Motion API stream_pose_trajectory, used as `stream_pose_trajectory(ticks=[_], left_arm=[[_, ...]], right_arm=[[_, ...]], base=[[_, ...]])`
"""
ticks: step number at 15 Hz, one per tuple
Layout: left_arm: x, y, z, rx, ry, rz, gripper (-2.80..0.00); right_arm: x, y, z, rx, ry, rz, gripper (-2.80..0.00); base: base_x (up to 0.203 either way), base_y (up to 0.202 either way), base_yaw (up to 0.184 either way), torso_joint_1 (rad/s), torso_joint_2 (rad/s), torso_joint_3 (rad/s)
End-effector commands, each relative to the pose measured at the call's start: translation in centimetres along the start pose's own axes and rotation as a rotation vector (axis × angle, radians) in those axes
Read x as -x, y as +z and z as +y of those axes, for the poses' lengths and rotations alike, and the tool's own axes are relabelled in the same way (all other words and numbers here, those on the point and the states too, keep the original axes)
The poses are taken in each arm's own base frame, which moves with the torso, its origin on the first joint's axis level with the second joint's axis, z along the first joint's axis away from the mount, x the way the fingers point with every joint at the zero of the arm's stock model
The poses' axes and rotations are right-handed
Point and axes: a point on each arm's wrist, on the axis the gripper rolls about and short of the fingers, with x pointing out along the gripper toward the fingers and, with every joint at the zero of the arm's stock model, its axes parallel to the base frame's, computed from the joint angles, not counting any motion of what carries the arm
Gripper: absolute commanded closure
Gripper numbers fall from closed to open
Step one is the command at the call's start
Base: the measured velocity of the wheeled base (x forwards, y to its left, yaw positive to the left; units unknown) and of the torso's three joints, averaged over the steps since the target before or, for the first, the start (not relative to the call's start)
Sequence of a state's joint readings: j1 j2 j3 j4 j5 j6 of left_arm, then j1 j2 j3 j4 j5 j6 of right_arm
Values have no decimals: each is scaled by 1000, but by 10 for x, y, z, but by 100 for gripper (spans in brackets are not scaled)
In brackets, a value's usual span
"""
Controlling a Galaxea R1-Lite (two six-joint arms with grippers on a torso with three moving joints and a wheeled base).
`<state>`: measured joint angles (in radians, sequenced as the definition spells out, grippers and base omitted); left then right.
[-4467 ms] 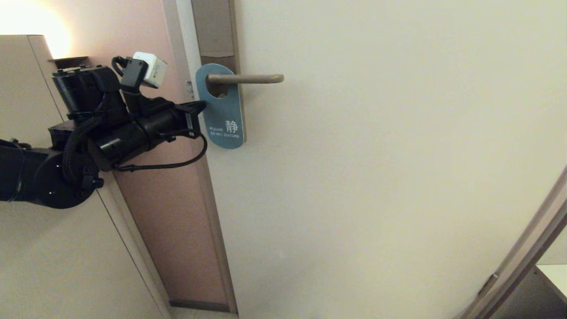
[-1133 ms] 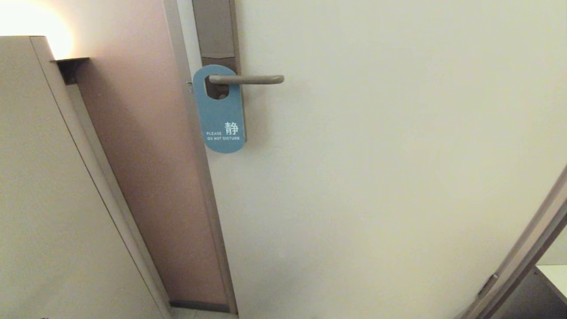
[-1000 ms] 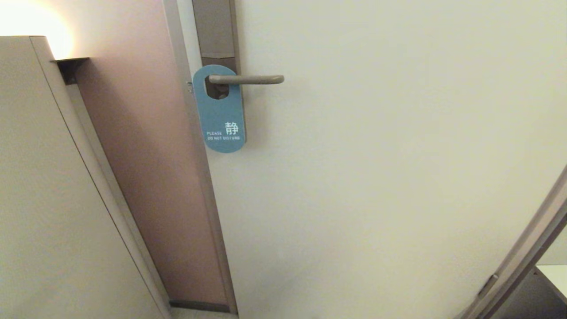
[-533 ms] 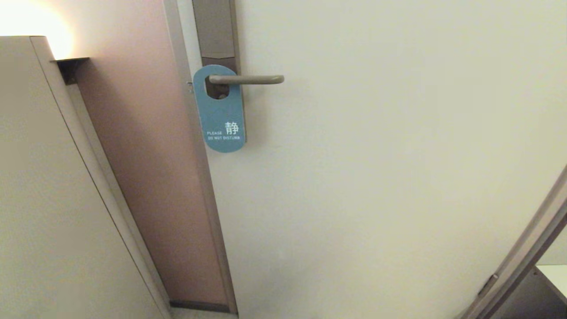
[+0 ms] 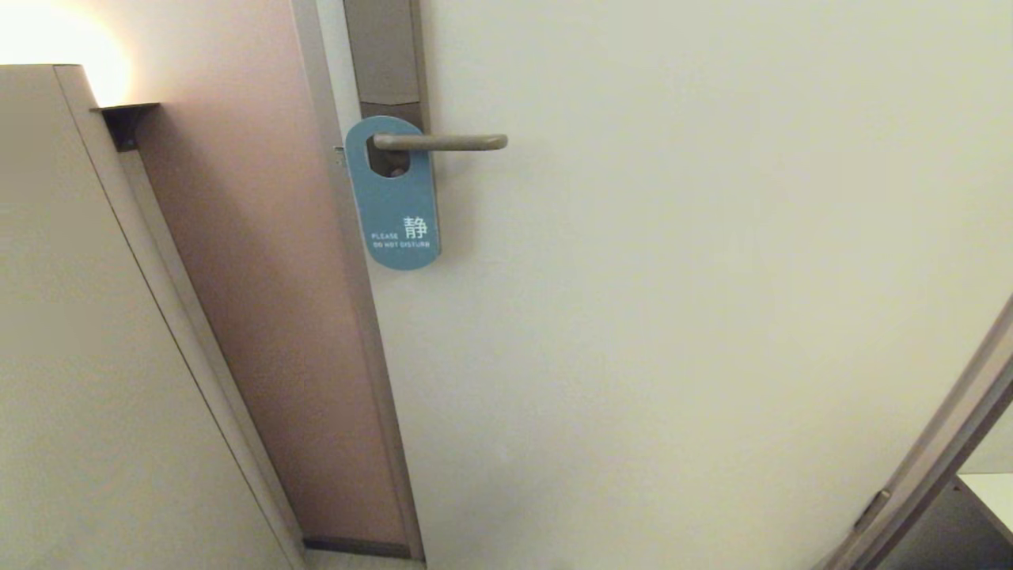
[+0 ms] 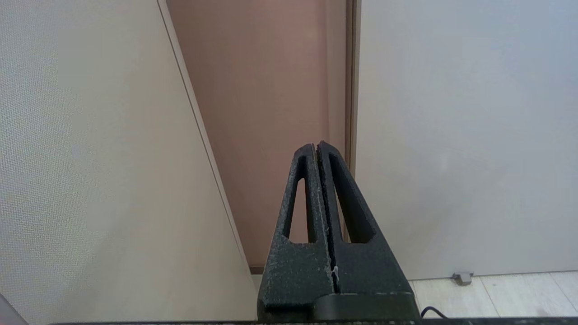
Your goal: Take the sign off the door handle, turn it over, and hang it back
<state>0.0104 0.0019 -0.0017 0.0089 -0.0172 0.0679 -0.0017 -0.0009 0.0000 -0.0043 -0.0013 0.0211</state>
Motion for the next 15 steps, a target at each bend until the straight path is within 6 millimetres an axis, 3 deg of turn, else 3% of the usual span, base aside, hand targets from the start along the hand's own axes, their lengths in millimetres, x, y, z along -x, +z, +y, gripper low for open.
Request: stream_pose_trajectory(ticks=[1, 15], left_arm=[[0, 0, 0, -1, 1, 0, 0], [0, 0, 0, 7, 1, 0, 0]], right_arm=[[0, 0, 0, 0, -1, 0, 0], [0, 0, 0, 0, 0, 1, 0]], base=[[0, 0, 0, 0, 0, 0], [0, 0, 0, 0, 0, 0]])
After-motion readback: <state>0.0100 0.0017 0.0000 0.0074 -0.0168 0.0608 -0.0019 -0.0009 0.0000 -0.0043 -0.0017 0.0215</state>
